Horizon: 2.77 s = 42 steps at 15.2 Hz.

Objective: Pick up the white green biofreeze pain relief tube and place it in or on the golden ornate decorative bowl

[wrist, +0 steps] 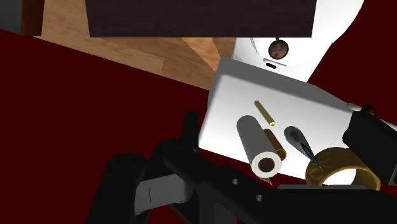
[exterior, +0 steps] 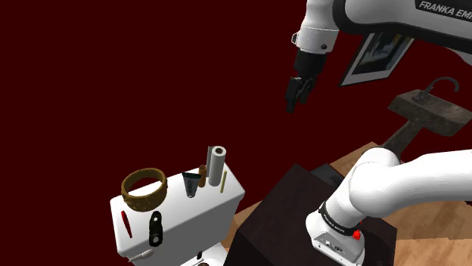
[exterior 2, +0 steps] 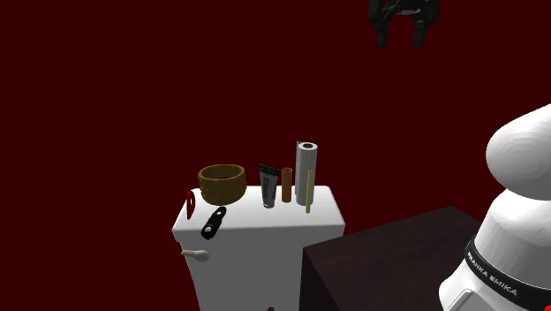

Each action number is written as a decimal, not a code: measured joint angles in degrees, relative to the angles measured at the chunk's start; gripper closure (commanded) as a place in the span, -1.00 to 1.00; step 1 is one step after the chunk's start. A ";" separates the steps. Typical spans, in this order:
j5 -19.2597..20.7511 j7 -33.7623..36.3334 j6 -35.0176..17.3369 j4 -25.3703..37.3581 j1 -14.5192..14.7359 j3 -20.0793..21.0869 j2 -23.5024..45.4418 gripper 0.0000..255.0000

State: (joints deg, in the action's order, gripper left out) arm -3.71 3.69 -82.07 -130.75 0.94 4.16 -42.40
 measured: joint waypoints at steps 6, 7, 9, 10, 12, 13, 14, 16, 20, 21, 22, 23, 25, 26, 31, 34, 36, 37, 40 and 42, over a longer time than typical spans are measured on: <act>-1.20 0.27 -7.34 -3.41 1.04 1.86 3.83 -1.00; -1.30 0.05 -9.44 -4.35 1.18 2.12 5.02 -1.00; -1.79 0.19 -12.91 -5.42 1.66 3.06 7.29 -1.00; -2.20 0.56 -14.80 -5.84 2.03 3.80 8.69 -1.00; -2.63 0.72 -18.80 -6.80 2.52 4.83 11.61 -1.00; -2.63 0.61 -20.41 -6.52 2.60 5.14 13.43 -1.00; -2.79 0.66 -22.79 -7.33 2.82 5.65 15.03 -1.00; -3.18 1.16 -26.54 -8.05 3.44 6.86 17.90 -1.00; -2.76 1.66 -32.69 -6.11 3.95 8.61 25.72 -1.00; -2.73 1.94 -34.51 -6.35 4.21 9.14 27.31 -1.00; -2.44 2.09 -36.24 -5.82 4.32 9.56 29.52 -1.00; -2.06 2.35 -37.82 -4.99 4.42 9.97 31.88 -1.00; -1.38 3.07 -41.13 -4.20 4.85 10.86 35.98 -1.00; -0.84 3.57 -42.48 -3.10 5.07 11.28 38.38 -1.00; 2.42 5.84 -48.72 1.47 6.44 12.51 49.20 -1.00; 4.41 6.97 -51.18 4.40 7.37 12.59 54.77 -1.00; 5.02 7.38 -52.68 4.45 7.66 12.49 56.38 -1.00; 5.26 7.54 -53.28 4.48 7.76 12.42 57.02 -1.00; 5.90 7.86 -55.27 4.04 7.94 12.14 58.64 -1.00; 6.19 8.02 -56.17 3.86 8.04 12.01 59.39 -1.00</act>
State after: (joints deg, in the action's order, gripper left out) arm 2.48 11.71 -138.25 -126.89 8.98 16.17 16.98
